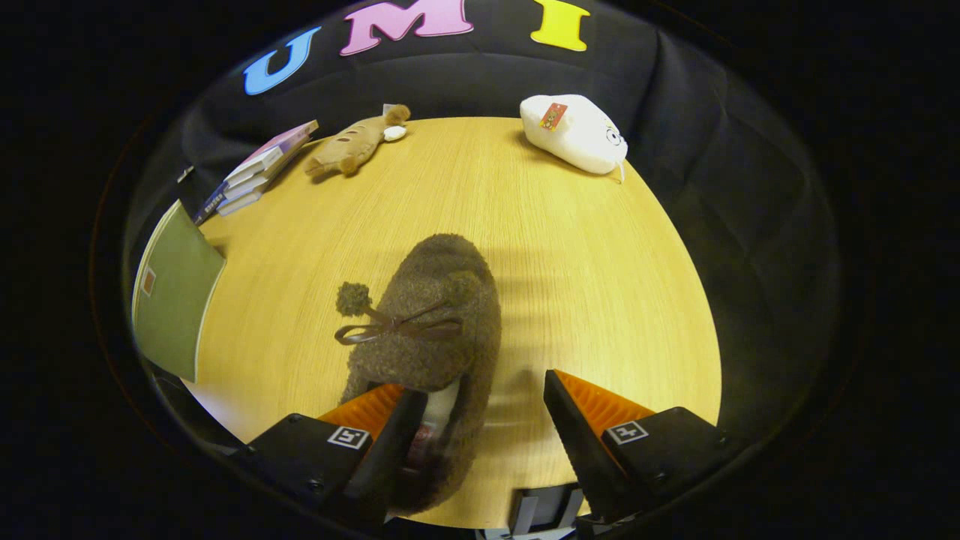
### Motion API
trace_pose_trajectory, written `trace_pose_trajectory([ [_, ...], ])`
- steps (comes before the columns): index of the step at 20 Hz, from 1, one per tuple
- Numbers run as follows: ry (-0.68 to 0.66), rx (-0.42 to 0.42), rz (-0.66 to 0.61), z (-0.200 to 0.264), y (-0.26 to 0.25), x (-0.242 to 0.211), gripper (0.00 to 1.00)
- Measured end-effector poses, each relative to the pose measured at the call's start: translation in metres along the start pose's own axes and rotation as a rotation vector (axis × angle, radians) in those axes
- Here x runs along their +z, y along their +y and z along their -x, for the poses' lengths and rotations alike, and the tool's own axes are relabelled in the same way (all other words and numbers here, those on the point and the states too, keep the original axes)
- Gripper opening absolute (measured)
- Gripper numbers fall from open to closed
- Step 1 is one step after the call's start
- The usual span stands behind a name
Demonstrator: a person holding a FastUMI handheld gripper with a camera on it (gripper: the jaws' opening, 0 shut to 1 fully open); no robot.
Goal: Open the storage box then place both shoes into the box .Put the left shoe in first, then the right shoe, with the right side of both shoes facing outward in a uniform manner.
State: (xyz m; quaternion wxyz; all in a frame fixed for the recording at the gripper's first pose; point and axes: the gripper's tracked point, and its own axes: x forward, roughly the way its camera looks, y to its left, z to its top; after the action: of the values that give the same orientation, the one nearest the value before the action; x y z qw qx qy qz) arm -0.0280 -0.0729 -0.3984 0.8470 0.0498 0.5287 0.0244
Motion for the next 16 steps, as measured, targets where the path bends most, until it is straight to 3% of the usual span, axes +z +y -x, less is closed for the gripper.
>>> trace_pose_trajectory([
  [2,-0.031,-0.006,-0.026,-0.005,-0.004,0.008,0.93],
  [4,-0.016,0.009,-0.081,-0.008,0.0,0.005,0.8],
  [5,-0.004,0.03,-0.119,-0.011,0.006,0.005,0.61],
  [6,0.004,0.04,-0.146,-0.013,0.008,0.003,0.53],
  [7,0.001,0.037,-0.155,-0.015,0.007,0.004,0.36],
  [12,0.005,0.031,-0.168,-0.016,0.003,0.006,0.24],
  [13,0.01,0.02,-0.174,-0.015,0.002,0.007,0.16],
  [14,-0.002,0.012,-0.182,-0.016,0.001,0.009,0.16],
  [16,-0.001,0.008,-0.175,-0.014,0.001,0.006,0.06],
])
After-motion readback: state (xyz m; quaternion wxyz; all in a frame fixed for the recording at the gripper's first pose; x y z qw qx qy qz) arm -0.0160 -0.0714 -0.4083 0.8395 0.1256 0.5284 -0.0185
